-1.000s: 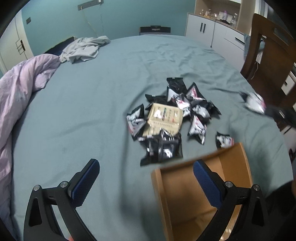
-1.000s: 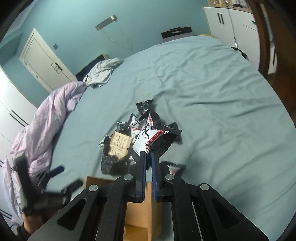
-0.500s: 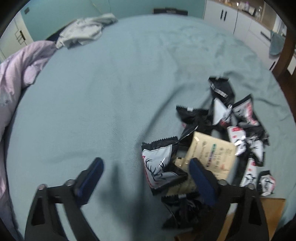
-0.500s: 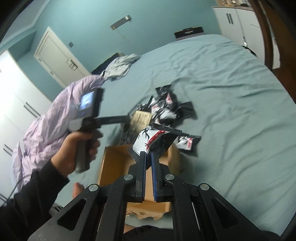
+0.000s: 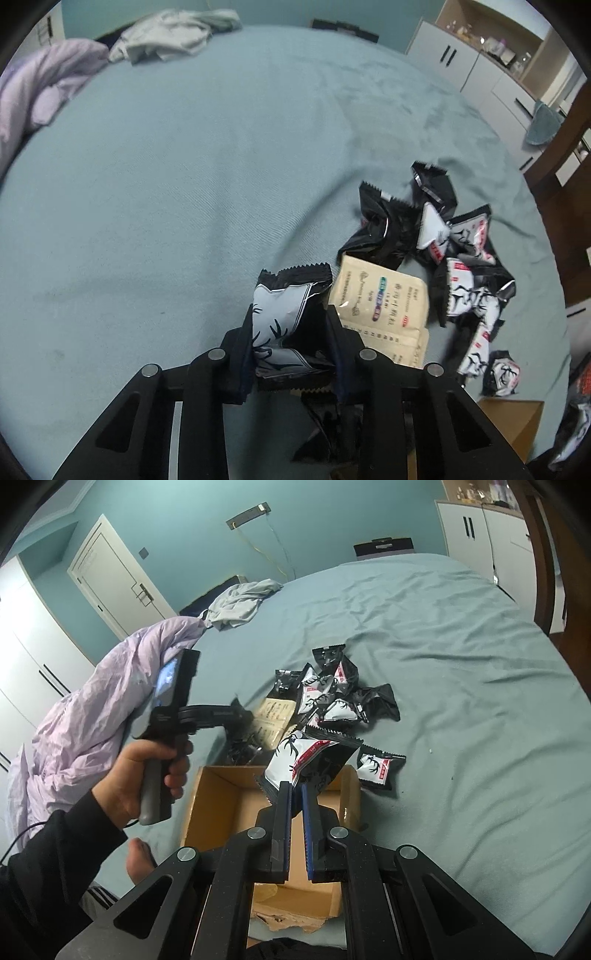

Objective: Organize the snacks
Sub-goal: 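Drop a white packet into the box with left gripper while right holds its packet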

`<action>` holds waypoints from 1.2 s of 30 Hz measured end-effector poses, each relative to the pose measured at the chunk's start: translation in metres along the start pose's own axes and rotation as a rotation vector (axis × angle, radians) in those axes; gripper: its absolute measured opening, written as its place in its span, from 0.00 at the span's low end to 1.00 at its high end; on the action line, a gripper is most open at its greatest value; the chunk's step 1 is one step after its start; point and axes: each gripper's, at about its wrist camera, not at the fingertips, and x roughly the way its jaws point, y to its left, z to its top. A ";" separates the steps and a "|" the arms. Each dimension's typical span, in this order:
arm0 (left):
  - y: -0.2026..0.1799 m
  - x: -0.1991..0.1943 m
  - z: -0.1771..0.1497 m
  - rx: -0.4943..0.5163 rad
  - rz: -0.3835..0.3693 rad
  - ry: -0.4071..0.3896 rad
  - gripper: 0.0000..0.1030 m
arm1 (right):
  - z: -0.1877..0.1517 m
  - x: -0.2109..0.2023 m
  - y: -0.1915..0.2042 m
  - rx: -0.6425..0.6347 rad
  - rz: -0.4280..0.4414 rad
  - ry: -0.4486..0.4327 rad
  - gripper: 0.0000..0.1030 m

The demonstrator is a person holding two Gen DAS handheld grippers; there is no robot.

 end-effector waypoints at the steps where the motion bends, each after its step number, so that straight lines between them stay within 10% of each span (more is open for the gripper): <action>1: -0.001 -0.010 -0.002 0.006 0.004 -0.016 0.30 | 0.000 0.000 0.001 -0.007 -0.001 -0.001 0.04; 17: -0.066 -0.151 -0.076 0.198 -0.050 -0.188 0.30 | -0.004 -0.010 0.008 -0.028 -0.029 -0.015 0.04; 36: -0.098 -0.077 -0.128 0.235 0.104 -0.062 0.30 | -0.002 -0.008 0.002 -0.003 -0.057 0.007 0.04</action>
